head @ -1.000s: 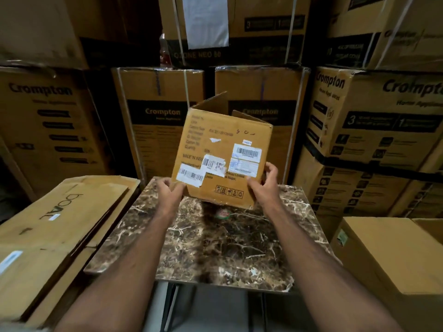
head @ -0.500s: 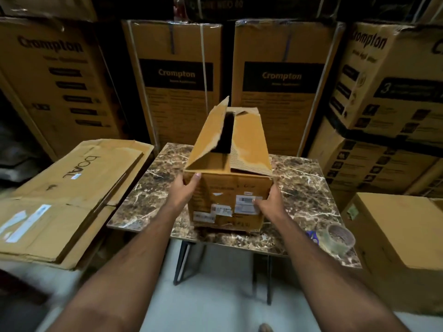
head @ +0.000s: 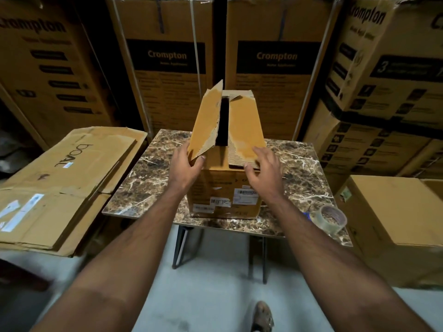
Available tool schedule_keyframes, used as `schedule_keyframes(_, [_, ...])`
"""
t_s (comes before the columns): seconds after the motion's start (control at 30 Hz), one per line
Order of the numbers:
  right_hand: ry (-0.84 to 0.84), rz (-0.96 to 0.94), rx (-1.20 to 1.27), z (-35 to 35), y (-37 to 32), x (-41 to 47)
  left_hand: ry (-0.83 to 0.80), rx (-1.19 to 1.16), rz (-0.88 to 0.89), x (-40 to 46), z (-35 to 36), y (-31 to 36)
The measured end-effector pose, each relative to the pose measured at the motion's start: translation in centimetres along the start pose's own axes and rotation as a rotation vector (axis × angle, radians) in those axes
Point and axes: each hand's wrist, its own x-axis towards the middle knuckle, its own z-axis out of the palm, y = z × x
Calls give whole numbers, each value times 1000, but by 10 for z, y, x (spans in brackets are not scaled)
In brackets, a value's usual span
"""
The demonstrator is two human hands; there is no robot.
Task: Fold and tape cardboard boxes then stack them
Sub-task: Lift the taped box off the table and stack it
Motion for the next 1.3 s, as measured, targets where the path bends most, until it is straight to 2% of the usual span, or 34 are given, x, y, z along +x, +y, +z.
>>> schedule_keyframes(0.1, [-149, -115, -158, -1, -13, 6, 3, 95, 130, 4, 4, 14])
schedule_keyframes(0.27, [-395, -252, -370, 5, -29, 18, 58, 39, 140, 9, 9, 31])
schedule_keyframes(0.33, [-425, -247, -415, 8, -31, 21, 80, 41, 174, 8, 11, 34])
schedule_keyframes(0.43, [-334, -227, -415, 3, -37, 23, 193, 11, 147, 8, 7, 37])
schedule_keyframes(0.57, [-75, -259, -423, -10, -44, 29, 417, 74, 17, 25, -13, 43])
schedule_keyframes(0.6, [-9, -254, -458, -11, -46, 31, 441, 189, -19, 30, -19, 41])
schedule_keyframes(0.67, [104, -214, -569, -12, -49, 37, 445, 592, -49, 39, -27, 32])
schedule_keyframes(0.77, [136, -90, -793, -24, -56, 45, 302, 1202, -53, 48, -35, 15])
schedule_keyframes(0.87, [16, 47, -1036, -36, -63, 52, 70, 1392, 14, 53, -38, 2])
schedule_keyframes(0.97, [-162, 105, -1256, -40, -63, 60, -131, 1374, 111, 62, -33, 3])
schedule_keyframes(1.1, [-335, 53, -1380, -39, -48, 79, -222, 1147, 93, 80, -22, 20])
schedule_keyframes(1.3, [-418, 29, -1117, -21, -31, 122, -416, 1061, 56, 109, 10, 38])
